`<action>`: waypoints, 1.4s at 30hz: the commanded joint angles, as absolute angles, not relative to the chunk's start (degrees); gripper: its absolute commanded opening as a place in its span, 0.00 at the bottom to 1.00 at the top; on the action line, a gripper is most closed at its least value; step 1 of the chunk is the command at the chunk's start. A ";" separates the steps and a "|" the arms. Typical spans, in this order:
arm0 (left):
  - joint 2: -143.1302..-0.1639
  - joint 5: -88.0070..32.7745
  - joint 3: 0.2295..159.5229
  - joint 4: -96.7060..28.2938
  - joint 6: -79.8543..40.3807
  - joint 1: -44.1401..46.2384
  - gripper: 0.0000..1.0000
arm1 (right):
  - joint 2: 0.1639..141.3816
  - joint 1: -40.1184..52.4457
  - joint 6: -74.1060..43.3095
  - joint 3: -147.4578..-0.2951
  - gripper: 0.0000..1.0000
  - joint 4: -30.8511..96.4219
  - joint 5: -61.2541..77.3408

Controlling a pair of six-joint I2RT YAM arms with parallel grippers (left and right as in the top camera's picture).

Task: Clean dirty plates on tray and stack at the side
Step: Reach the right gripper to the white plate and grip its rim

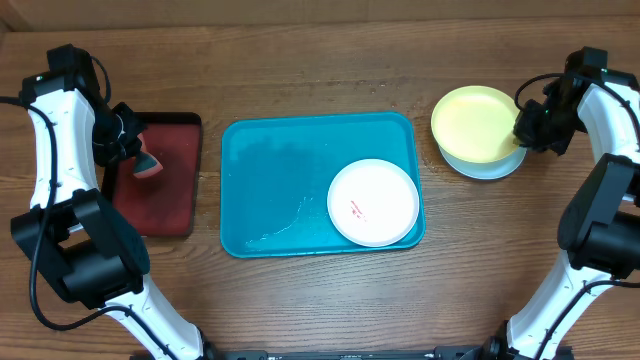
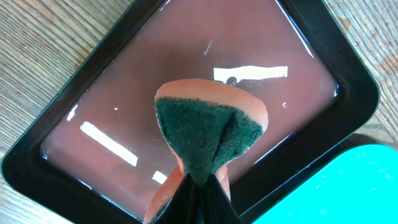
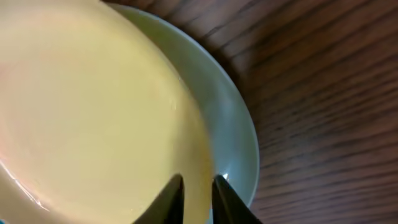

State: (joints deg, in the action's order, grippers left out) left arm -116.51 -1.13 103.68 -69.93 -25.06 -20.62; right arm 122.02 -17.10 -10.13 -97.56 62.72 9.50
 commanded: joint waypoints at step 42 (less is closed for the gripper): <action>-117.01 -1.58 103.96 -69.38 -23.94 -20.58 0.04 | 123.92 20.51 13.80 -97.43 0.54 65.89 -1.19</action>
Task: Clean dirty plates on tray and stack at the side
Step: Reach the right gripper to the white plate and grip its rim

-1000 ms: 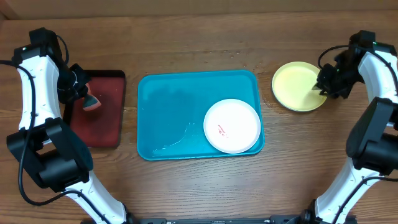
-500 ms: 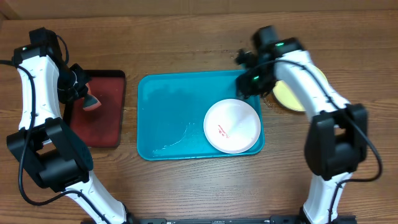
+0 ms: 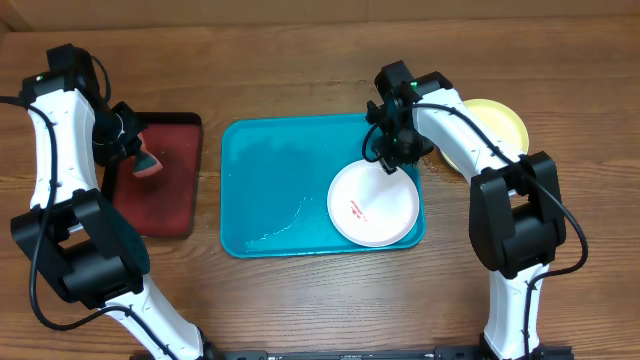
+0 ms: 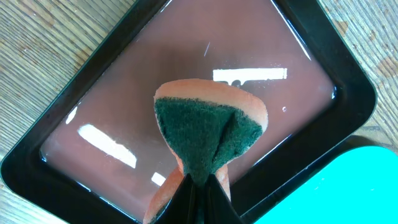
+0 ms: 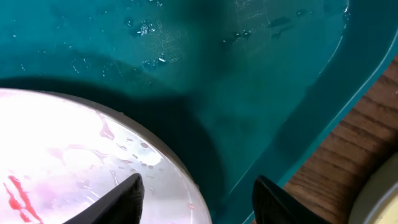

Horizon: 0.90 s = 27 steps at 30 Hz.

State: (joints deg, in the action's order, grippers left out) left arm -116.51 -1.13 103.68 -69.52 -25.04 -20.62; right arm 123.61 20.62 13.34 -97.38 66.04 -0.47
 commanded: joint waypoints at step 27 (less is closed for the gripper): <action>-117.01 -4.56 103.96 -68.90 -22.63 -20.56 0.04 | 123.92 21.08 -0.45 -92.62 0.04 57.17 13.04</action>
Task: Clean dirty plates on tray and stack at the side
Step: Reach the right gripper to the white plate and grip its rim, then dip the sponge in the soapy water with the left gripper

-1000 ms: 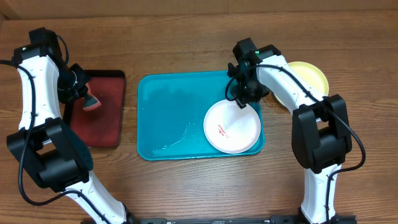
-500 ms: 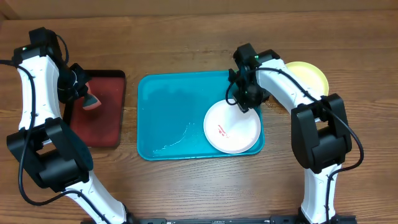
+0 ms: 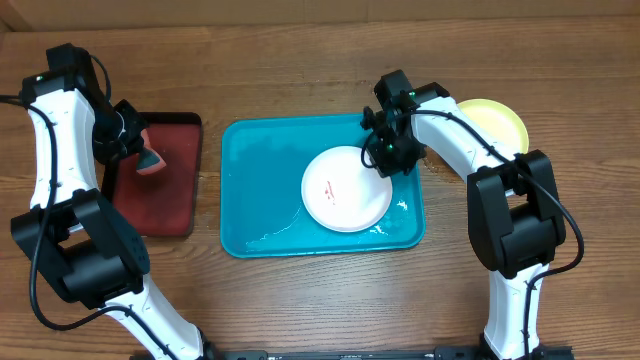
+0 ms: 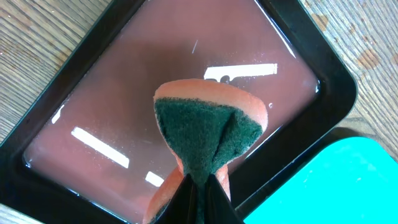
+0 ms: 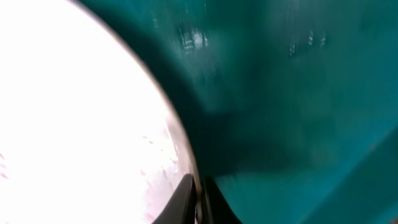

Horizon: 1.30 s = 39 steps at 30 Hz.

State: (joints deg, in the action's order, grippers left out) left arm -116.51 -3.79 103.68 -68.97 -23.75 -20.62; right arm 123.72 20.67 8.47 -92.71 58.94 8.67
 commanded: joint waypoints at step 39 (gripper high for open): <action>-122.61 0.03 97.86 -61.32 -20.78 -20.60 0.04 | 123.92 24.38 -10.74 -88.12 0.10 50.57 10.87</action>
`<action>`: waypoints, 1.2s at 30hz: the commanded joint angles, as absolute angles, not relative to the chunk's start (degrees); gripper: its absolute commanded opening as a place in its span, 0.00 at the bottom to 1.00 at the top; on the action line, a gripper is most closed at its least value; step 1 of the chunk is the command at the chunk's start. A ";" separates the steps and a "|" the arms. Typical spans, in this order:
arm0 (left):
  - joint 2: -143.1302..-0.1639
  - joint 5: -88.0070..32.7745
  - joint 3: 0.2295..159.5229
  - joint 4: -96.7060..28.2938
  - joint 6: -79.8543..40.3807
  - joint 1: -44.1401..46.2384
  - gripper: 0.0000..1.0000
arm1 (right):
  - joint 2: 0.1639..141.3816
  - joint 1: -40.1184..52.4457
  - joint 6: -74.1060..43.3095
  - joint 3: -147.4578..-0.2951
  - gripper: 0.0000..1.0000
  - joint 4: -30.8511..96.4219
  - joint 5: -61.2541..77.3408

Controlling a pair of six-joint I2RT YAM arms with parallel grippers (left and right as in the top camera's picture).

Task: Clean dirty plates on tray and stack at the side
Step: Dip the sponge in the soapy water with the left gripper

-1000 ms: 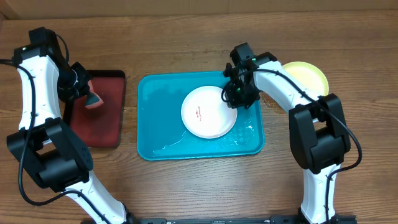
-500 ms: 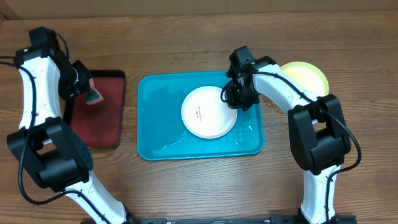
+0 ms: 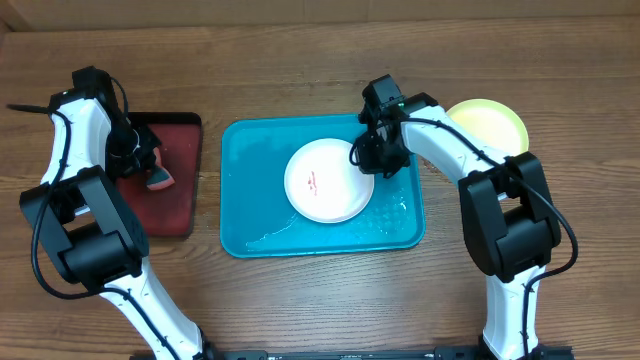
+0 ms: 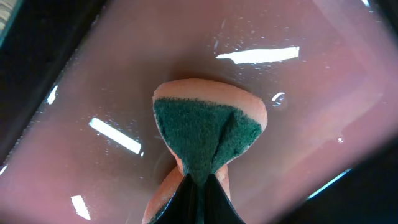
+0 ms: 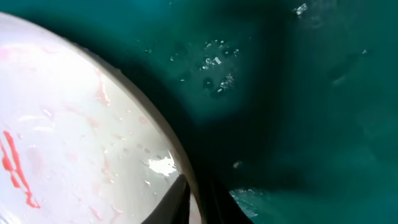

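Observation:
A white plate (image 3: 328, 180) with red smears (image 5: 12, 168) lies in the middle of the wet blue tray (image 3: 250, 165). My right gripper (image 3: 366, 160) is shut on its right rim (image 5: 180, 168). My left gripper (image 3: 150, 172) is shut on an orange sponge with a green scouring face (image 4: 208, 134), held low over the liquid in the dark red tray (image 3: 175, 200). A yellow plate (image 3: 495, 118) lies on a pale plate on the table to the right of the blue tray.
The dark red tray holds reddish liquid (image 4: 124, 74) and sits left of the blue tray. Water is pooled on the blue tray's floor (image 5: 298, 81). Bare wooden table (image 3: 320, 290) surrounds both trays.
The white plate has moved further left on the blue tray, my right gripper still on its rim. My left gripper has come down with the sponge close to the liquid in the red tray.
My right gripper was at the yellow plate on the stack at the right. Then it was open at the white plate's rim in the blue tray's right corner. Then it held the rim with the plate shifted left, and now further left. My left gripper kept the sponge.

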State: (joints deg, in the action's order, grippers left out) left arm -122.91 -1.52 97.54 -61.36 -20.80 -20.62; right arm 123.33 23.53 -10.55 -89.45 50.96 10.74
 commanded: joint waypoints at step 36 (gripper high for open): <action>-116.90 -1.74 104.57 -67.02 -19.11 -18.98 0.04 | 123.92 25.71 -10.50 -88.14 0.04 42.92 11.55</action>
